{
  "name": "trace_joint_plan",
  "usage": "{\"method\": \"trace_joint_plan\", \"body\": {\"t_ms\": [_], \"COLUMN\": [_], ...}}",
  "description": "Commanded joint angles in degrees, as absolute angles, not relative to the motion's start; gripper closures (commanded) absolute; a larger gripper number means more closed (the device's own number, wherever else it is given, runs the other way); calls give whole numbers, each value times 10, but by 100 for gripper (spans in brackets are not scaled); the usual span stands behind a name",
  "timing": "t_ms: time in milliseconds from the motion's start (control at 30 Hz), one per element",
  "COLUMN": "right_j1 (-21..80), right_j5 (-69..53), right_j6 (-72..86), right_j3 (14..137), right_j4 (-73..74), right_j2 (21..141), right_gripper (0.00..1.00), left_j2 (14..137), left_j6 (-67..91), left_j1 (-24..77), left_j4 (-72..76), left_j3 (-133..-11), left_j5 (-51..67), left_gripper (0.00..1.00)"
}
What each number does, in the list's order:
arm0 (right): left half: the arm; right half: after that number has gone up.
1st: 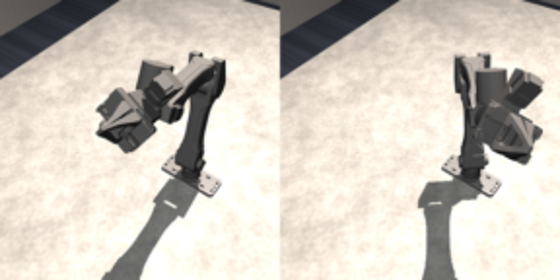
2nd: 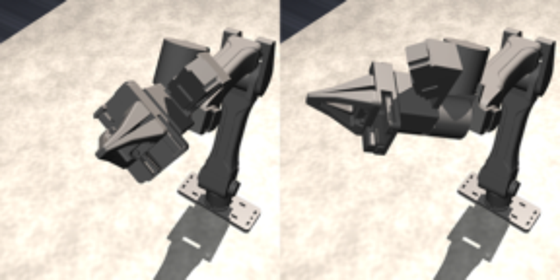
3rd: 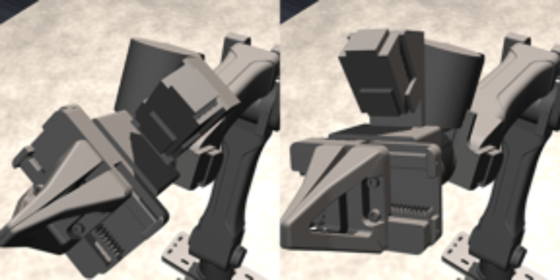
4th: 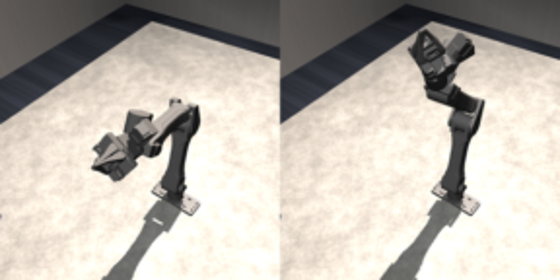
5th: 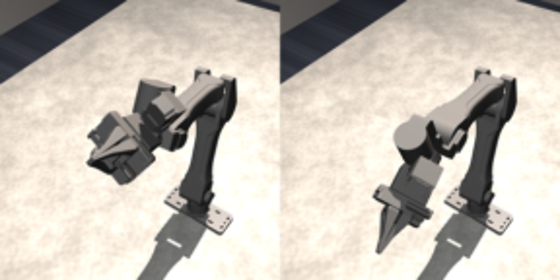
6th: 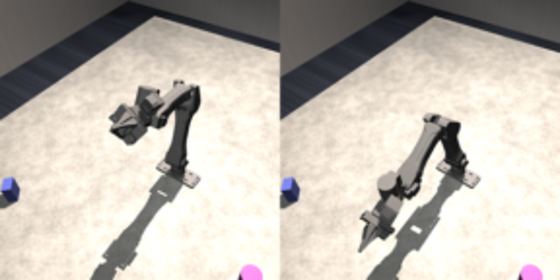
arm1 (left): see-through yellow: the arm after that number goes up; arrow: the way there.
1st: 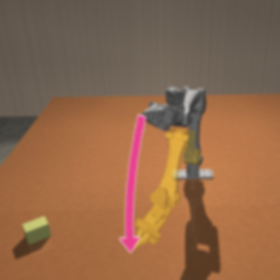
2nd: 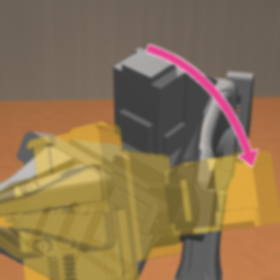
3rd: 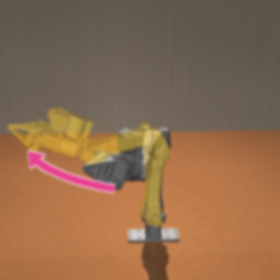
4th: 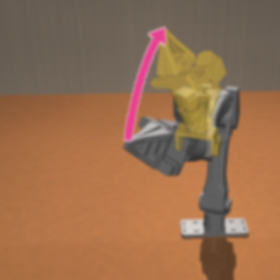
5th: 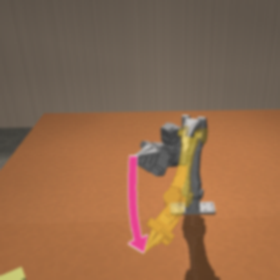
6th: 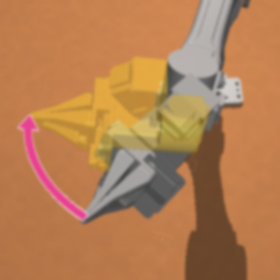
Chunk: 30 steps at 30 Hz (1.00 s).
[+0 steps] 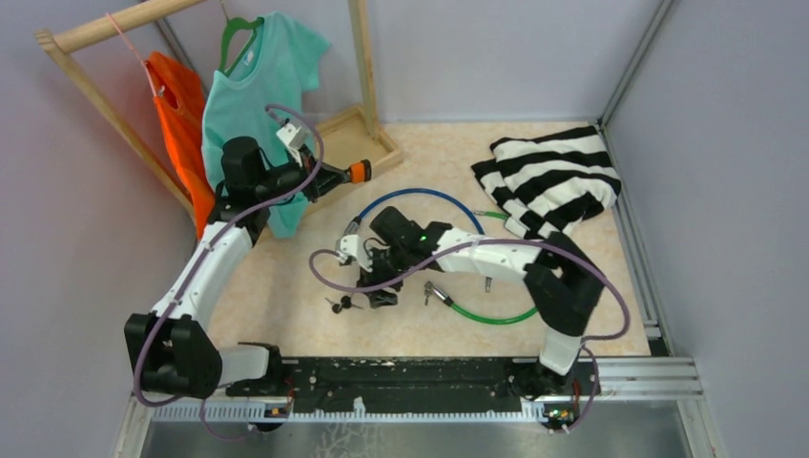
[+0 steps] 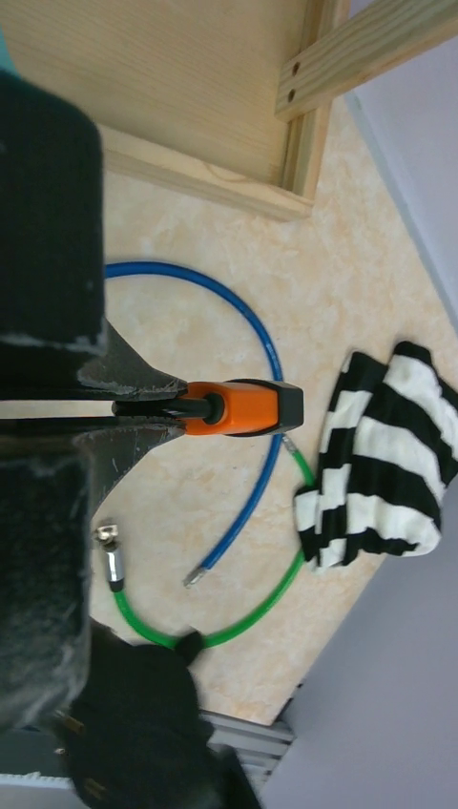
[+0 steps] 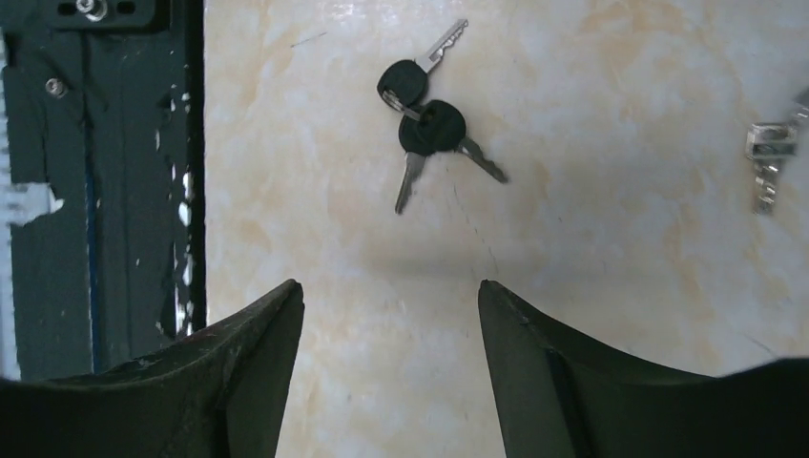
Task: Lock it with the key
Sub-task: Place the key at the center of the board, then place the lock at the center of the board.
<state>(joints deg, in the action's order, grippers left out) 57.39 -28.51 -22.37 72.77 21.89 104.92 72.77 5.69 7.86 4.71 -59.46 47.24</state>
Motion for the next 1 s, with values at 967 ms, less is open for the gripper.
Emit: {"method": "trace_joint_plan", "body": {"t_ms": [967], "right_j1": [314], "right_j5": [-260], "right_j6": [-280], "right_j3": [555], "right_j4": [198], "right_j2": [747], "right_gripper": [18], "left_j2": [823], "left_j6": [-373], "left_j1": [36], "left_j4": [-457], "left_j3": [-538], "left_j5": [439], "left_gripper": [100]}}
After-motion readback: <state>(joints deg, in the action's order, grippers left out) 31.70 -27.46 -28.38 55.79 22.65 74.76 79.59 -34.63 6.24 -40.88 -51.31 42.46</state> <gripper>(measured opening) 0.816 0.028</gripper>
